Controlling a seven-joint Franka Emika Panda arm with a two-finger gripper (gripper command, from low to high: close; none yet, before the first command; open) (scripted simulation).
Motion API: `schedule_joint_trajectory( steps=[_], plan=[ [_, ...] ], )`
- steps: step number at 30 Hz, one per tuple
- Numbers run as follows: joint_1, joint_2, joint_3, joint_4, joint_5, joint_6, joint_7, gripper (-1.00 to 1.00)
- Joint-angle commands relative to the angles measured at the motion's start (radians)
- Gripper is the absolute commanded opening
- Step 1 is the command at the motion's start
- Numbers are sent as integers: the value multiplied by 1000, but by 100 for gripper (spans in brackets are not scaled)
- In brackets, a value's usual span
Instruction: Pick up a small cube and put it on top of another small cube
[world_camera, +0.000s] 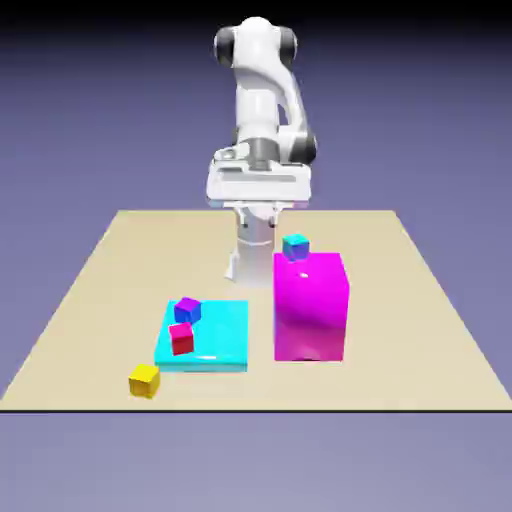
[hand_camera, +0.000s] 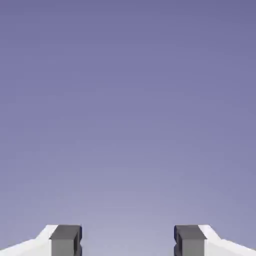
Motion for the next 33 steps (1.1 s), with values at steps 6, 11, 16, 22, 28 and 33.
schedule_joint_trajectory(
  steps=[6, 11, 16, 22, 28, 33],
  plan=[
    [22, 217, -109, 171, 63, -183, -58, 0],
    [40, 399, -200, 314, 116, -335, -107, 0],
    [57, 580, -290, 457, 169, -487, -155, 0],
    [79, 797, -399, 628, 233, -670, -213, 0],
    [101, 1015, -508, 799, 296, -852, -271, 0],
    [119, 1196, -599, 942, 349, -1004, -320, 0]
  ],
)
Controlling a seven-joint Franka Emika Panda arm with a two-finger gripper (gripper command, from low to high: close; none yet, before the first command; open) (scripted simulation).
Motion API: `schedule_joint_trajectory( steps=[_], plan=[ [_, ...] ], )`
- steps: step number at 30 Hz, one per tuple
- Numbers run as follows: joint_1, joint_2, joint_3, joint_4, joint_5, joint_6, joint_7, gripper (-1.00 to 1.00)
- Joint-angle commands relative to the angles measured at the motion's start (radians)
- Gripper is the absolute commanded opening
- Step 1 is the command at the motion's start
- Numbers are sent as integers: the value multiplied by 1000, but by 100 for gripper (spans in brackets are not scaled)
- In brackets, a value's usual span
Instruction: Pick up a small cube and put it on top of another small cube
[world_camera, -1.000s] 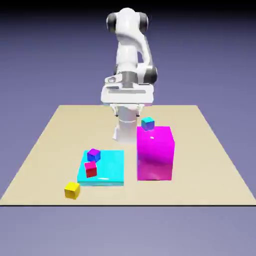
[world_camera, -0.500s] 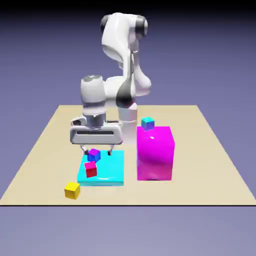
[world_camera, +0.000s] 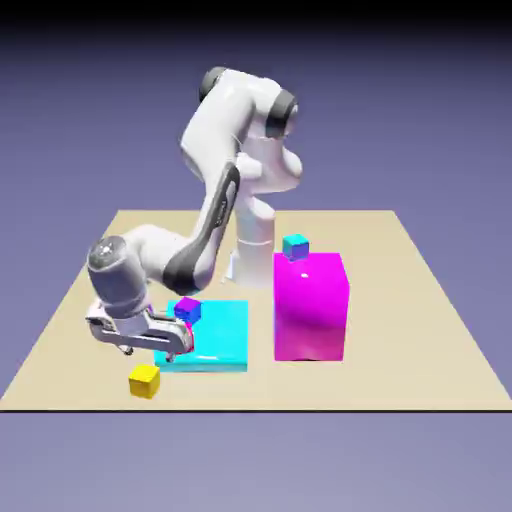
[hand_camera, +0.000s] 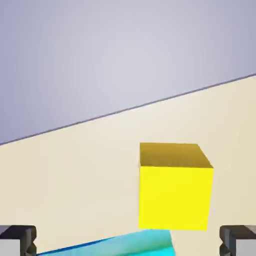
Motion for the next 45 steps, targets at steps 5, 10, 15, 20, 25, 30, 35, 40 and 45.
schedule_joint_trajectory(
  steps=[5, 10, 15, 20, 25, 30, 35, 40, 45],
  plan=[
    [-9, 154, 6, 9, 76, 53, -50, 0],
    [1, 109, -23, 43, 44, -21, -32, -100],
    [-49, -62, 15, -61, -41, -55, 59, -100],
    [-122, -243, 86, -220, -123, -40, 162, -100],
    [-195, -425, 157, -379, -204, -25, 265, -100],
    [-268, -606, 228, -537, -286, -9, 367, -100],
    [-332, -765, 290, -676, -358, 4, 458, -100],
    [-332, -671, 296, -762, -321, 178, 427, -100],
    [-332, -703, 294, -732, -334, 118, 438, 100]
  ],
)
